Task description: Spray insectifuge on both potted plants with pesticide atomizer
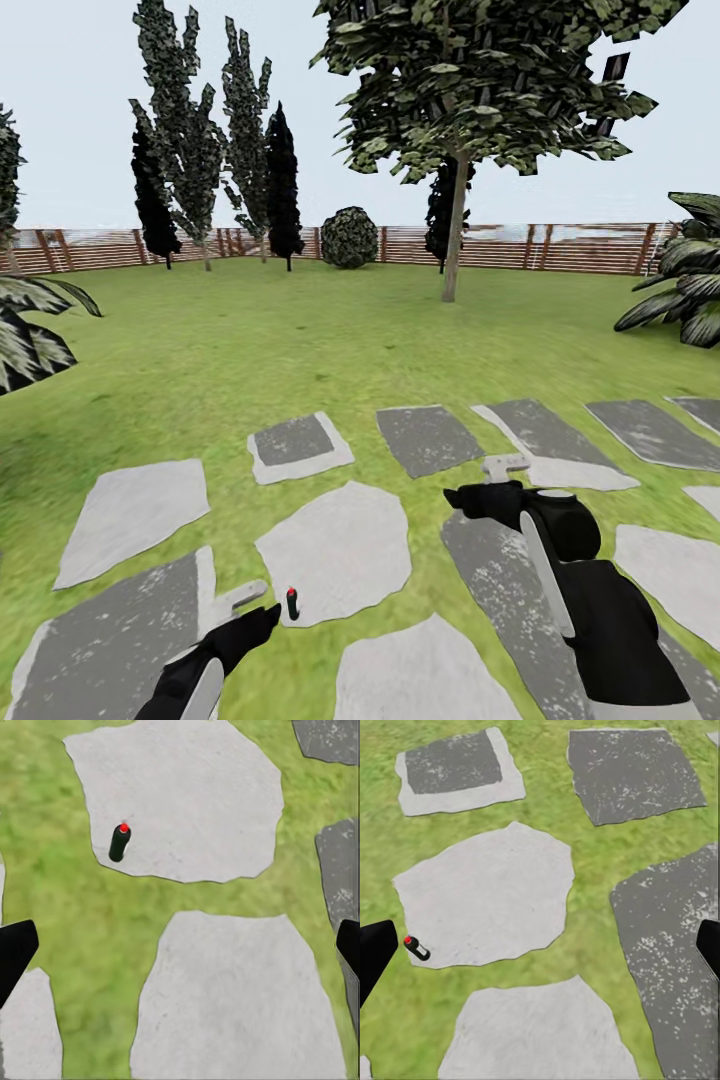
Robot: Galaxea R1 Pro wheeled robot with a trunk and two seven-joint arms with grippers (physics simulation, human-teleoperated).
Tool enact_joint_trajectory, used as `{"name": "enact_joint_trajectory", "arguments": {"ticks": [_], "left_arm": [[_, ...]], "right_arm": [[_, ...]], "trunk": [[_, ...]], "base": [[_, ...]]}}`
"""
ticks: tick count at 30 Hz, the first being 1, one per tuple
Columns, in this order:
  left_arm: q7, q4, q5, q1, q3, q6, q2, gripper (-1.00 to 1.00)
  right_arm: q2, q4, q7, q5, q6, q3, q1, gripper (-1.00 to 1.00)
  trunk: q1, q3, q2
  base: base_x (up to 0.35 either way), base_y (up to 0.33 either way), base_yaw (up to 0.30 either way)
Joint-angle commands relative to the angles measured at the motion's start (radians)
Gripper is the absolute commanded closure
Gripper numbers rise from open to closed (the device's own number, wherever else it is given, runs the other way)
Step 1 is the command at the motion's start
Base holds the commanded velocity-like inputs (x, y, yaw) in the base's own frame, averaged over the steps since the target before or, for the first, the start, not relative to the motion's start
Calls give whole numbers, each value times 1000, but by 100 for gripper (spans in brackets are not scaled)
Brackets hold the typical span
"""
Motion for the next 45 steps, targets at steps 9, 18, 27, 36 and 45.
{"name": "enact_joint_trajectory", "arguments": {"ticks": [9, 18, 27, 36, 45], "left_arm": [[9, -2, 12, -1, 3, 2, 6, -100], [11, -2, 10, -1, 3, 1, 4, -100], [12, 4, 5, -1, 2, 0, 3, -100], [12, 7, 2, 0, 2, 0, 2, -100], [14, -62, 8, -27, 2, 96, 4, -100]], "right_arm": [[2, -1, 0, 1, 4, 20, 0, -100], [2, -1, 0, 1, 4, 21, -1, -100], [2, -1, 0, 1, 4, 18, -1, -100], [2, -1, 1, 0, 4, 18, 0, -100], [-4, -1, 7, -4, 4, 18, 0, -100]], "trunk": [[0, -1, -1], [0, -1, -1], [0, -1, -1], [0, -1, -1], [0, -1, -1]], "base": [[300, -160, 11], [325, -66, 238], [329, -82, 176], [329, -123, 18], [170, -90, 1]]}}
